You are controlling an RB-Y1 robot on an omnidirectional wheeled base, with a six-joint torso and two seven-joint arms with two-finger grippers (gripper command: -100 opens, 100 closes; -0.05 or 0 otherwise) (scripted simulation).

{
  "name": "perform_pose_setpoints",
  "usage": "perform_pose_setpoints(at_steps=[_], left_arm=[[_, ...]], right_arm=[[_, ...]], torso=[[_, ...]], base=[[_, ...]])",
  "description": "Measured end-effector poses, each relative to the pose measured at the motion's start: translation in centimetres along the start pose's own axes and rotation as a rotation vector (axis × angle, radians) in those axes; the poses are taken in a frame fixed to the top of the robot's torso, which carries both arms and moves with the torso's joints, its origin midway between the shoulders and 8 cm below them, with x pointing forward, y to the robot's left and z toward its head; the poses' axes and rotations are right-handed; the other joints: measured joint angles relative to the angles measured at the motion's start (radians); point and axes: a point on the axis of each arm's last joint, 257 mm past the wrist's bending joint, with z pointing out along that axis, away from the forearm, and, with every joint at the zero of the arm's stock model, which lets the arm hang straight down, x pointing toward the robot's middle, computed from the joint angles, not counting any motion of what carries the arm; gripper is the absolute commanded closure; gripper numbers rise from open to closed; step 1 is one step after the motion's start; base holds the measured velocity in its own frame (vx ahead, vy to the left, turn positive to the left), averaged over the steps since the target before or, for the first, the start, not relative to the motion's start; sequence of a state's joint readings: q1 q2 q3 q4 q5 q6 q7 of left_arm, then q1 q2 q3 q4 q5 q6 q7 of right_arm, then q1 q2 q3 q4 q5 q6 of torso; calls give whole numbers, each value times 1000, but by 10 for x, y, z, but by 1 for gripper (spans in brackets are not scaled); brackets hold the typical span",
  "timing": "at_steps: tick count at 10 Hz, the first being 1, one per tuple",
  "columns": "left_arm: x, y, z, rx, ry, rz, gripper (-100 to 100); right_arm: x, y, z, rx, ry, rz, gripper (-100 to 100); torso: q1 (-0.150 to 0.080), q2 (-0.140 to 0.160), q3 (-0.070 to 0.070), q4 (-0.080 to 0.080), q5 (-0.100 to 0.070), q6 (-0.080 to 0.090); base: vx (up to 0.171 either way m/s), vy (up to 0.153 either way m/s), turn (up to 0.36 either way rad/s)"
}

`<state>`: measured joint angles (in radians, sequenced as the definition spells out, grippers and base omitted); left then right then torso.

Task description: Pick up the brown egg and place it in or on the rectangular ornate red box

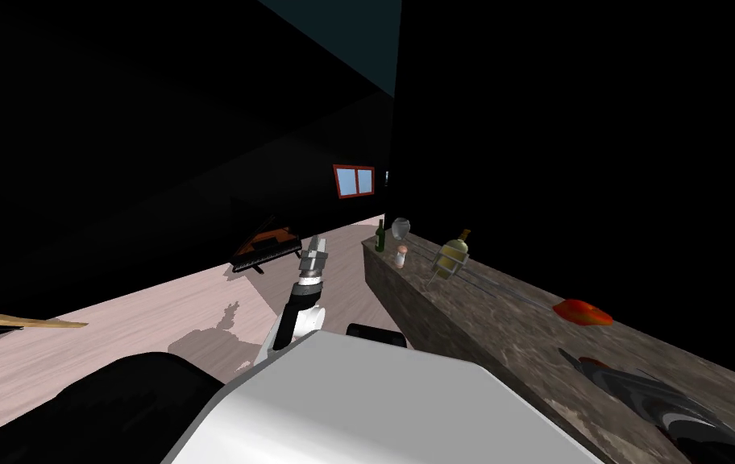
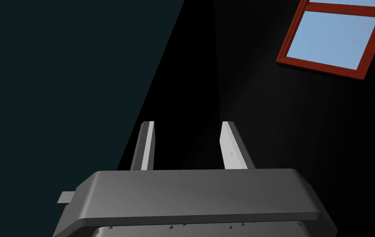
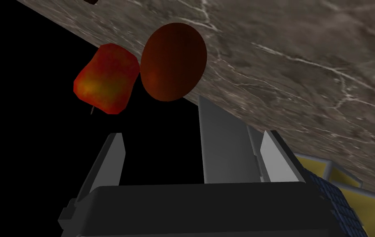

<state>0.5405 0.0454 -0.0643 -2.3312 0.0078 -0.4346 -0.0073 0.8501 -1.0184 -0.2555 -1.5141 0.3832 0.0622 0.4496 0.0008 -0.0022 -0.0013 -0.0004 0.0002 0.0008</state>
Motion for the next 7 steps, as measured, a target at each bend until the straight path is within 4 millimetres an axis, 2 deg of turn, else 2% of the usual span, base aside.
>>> perform_pose_setpoints(at_steps=[5, 6, 7], left_arm=[[0, 0, 0, 0, 0, 0, 0], [0, 0, 0, 0, 0, 0, 0], [0, 0, 0, 0, 0, 0, 0]], right_arm=[[56, -38, -12, 26, 139, -118, -100], [57, -39, -13, 26, 142, -119, 0], [57, -38, -13, 26, 141, -119, -100]], torso=[[0, 0, 0, 0, 0, 0], [0, 1, 1, 0, 0, 0], [-1, 2, 1, 1, 0, 0]], base=[[54, 9, 39], [0, 0, 0], [66, -68, -121]])
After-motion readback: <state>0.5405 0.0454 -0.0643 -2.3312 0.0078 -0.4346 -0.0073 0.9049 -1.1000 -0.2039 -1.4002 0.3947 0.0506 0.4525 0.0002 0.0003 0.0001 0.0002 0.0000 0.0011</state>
